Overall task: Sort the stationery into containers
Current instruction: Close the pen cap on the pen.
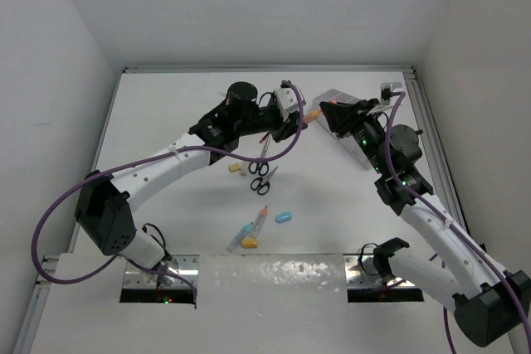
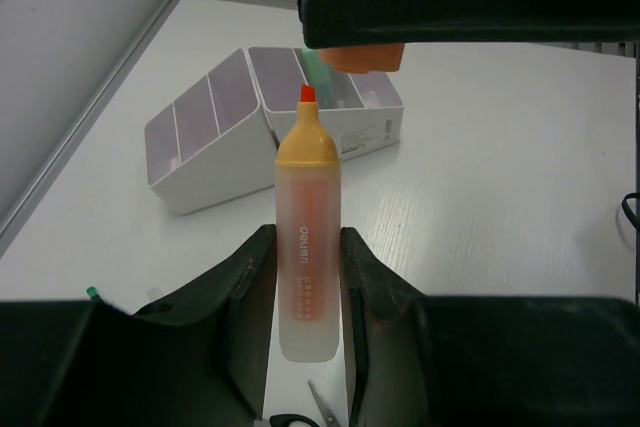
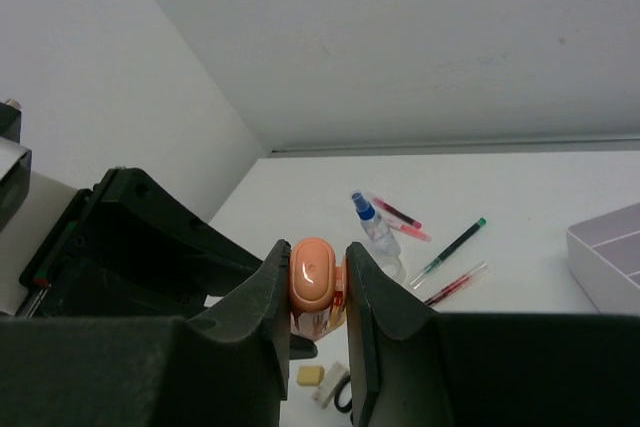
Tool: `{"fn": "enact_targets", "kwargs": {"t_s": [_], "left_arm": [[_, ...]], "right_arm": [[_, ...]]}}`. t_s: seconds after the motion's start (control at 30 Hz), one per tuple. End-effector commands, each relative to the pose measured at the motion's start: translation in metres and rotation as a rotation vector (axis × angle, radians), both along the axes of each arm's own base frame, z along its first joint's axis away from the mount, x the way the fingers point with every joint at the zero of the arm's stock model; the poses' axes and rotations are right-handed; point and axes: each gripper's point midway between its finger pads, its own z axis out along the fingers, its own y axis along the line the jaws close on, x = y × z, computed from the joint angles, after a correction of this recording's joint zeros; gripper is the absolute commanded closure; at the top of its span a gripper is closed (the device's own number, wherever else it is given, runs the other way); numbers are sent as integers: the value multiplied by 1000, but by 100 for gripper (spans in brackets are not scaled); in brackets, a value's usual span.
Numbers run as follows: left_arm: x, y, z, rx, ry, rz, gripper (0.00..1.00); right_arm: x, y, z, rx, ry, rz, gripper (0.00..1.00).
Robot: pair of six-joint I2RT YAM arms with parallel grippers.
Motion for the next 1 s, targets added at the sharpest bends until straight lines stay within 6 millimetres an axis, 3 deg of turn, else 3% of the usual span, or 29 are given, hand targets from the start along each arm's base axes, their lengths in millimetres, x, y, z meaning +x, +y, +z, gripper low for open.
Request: {"fn": "enact_targets", "kwargs": {"t_s": [0.0,0.17,0.77,0.97], "left_arm": [[0,-9,19,-37,-66,-15,100],[-1,-12,23,-35,-91,-16,100],[-12,-17,28,-24,-141,-26,100],[-4,-16,37,-35,-203,12,100]], "right_arm": [[1,-5,16,64,-49,-33,100],[2,-20,13,82,-42,-113,100],[3,-8,-4,140,30,-81,100],[5,-5,-18,125,66,-91,100]]}}
